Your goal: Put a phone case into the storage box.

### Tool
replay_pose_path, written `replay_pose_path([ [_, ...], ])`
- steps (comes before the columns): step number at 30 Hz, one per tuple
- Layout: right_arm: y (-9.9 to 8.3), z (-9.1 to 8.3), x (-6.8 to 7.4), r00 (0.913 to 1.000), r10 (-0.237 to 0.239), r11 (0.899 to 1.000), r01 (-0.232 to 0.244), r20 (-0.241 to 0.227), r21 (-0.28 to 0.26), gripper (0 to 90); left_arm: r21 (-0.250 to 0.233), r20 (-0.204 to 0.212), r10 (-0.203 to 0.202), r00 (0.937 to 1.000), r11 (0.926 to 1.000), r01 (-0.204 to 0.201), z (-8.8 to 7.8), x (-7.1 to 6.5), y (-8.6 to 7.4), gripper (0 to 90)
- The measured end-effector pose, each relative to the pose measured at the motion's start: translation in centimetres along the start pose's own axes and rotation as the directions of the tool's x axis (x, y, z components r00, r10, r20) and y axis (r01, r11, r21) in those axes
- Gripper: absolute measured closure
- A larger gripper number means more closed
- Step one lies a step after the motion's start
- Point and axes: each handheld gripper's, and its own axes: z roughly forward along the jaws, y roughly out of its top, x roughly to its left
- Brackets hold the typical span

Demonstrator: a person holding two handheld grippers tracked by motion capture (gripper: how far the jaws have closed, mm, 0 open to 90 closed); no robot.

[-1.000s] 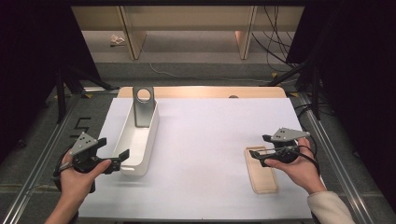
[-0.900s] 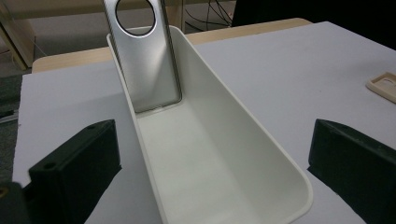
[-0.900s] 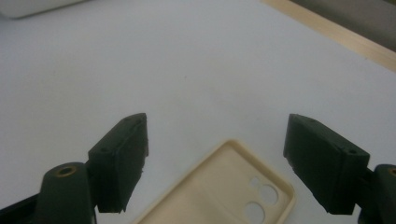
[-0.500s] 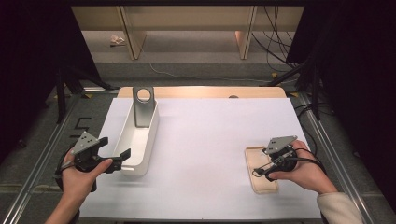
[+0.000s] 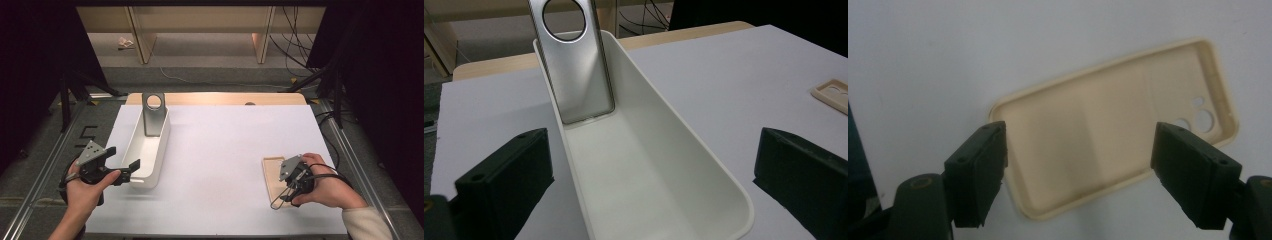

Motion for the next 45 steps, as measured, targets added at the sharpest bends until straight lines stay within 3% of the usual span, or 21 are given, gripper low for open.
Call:
replay_pose_path([
  [3, 0.1, 0.2, 0.4, 0.9990, -0.037, 0.998, 0.038, -0.024, 0.054, 24.1, 0.001, 0.000, 0.002, 1.0000, 1.0000, -0.002, 0.0, 0.0, 0.0, 1.6],
  [12, 0.2, 1.3, 1.0, 0.9947, -0.080, 0.988, 0.088, -0.065, 0.128, 24.5, 0.000, 0.002, 0.000, 1.0000, 1.0000, 0.000, 0.0, 0.0, 0.0, 1.7],
  [23, 0.1, 2.3, 1.2, 0.9918, -0.107, 0.978, 0.117, -0.070, 0.170, 27.6, 0.000, 0.001, 0.001, 1.0000, 1.0000, -0.001, 0.0, 0.0, 0.0, 1.7],
  [45, 0.4, 3.2, 1.4, 0.9864, -0.142, 0.969, 0.156, -0.083, 0.192, 39.0, 0.002, 0.005, 0.002, 1.0000, 1.0000, -0.002, 0.1, -0.1, 0.0, 1.9],
])
